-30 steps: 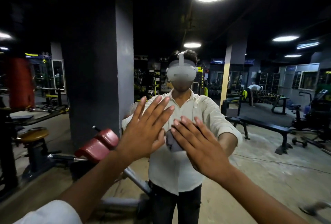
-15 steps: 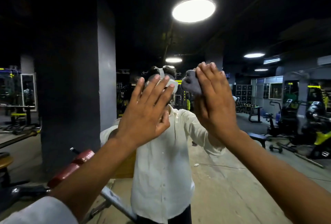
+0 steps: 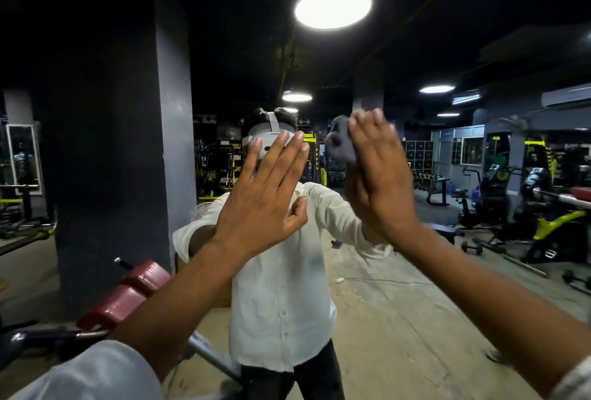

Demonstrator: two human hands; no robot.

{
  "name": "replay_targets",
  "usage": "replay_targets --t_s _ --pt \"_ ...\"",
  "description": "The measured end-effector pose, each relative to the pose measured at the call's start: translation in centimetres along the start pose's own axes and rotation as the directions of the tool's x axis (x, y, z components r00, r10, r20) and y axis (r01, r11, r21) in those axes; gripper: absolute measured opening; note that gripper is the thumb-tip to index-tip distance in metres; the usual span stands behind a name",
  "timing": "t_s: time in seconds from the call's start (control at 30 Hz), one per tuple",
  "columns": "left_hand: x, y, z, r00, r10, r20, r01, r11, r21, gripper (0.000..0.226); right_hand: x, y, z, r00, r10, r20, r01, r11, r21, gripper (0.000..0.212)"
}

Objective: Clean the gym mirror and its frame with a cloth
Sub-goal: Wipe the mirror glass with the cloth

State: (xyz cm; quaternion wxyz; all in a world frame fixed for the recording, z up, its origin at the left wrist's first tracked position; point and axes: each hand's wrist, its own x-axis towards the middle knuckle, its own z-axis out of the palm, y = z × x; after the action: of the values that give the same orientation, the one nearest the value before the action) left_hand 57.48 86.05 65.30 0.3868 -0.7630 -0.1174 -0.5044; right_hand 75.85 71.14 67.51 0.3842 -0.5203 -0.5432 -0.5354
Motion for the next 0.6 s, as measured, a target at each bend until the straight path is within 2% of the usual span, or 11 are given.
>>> replay_targets --t_s 0.1,0.13,0.2,0.3,0.33,0.4,0.47,0.53,0.6 --pt "-1.1 0.4 0.0 0.999 0.053 -0.002 -0.053 0.999 0.010 0.081 -3.7 -0.9 -0.1 0.948 -0.253 0.192 0.255 0.967 0.015 0.068" --pt "-1.6 0.6 0.1 0.998 0.063 0.003 -0.063 0.998 0.014 0.081 -3.9 -0.3 -0.6 0.928 -0.301 0.218 0.307 0.952 0.009 0.068" --pt "-2.9 1.2 0.3 0.998 0.065 0.014 -0.065 0.998 0.024 0.081 -4.1 0.7 -1.2 0.947 -0.255 0.194 0.262 0.965 -0.009 0.071" --pt "-4.4 2.3 0.7 0.998 0.049 0.026 -0.049 0.998 0.026 0.081 -5.8 -0.3 -0.8 0.993 -0.053 0.104 0.050 0.998 0.033 0.073" --pt "-4.9 2.6 0.8 0.999 0.042 0.032 -0.043 0.999 0.026 0.081 -7.2 -0.9 -0.3 0.992 -0.045 0.119 0.038 0.997 0.063 0.075" --pt "-5.9 3.3 1.0 0.998 0.045 0.052 -0.046 0.999 0.018 0.079 -11.3 -2.3 0.7 0.969 -0.150 0.197 0.129 0.985 0.114 0.076" --pt "-7.0 3.8 1.2 0.995 0.074 0.072 -0.075 0.997 0.012 0.078 -16.3 -3.0 1.6 0.900 -0.320 0.296 0.294 0.947 0.131 0.072" --pt "-8.1 4.2 1.4 0.990 0.105 0.093 -0.108 0.994 0.028 0.077 -21.3 -2.5 2.2 0.767 -0.494 0.410 0.483 0.864 0.139 0.062" --pt "-8.7 4.6 1.6 0.988 0.107 0.109 -0.112 0.993 0.036 0.077 -24.1 -2.2 2.0 0.624 -0.616 0.481 0.595 0.773 0.218 0.058"
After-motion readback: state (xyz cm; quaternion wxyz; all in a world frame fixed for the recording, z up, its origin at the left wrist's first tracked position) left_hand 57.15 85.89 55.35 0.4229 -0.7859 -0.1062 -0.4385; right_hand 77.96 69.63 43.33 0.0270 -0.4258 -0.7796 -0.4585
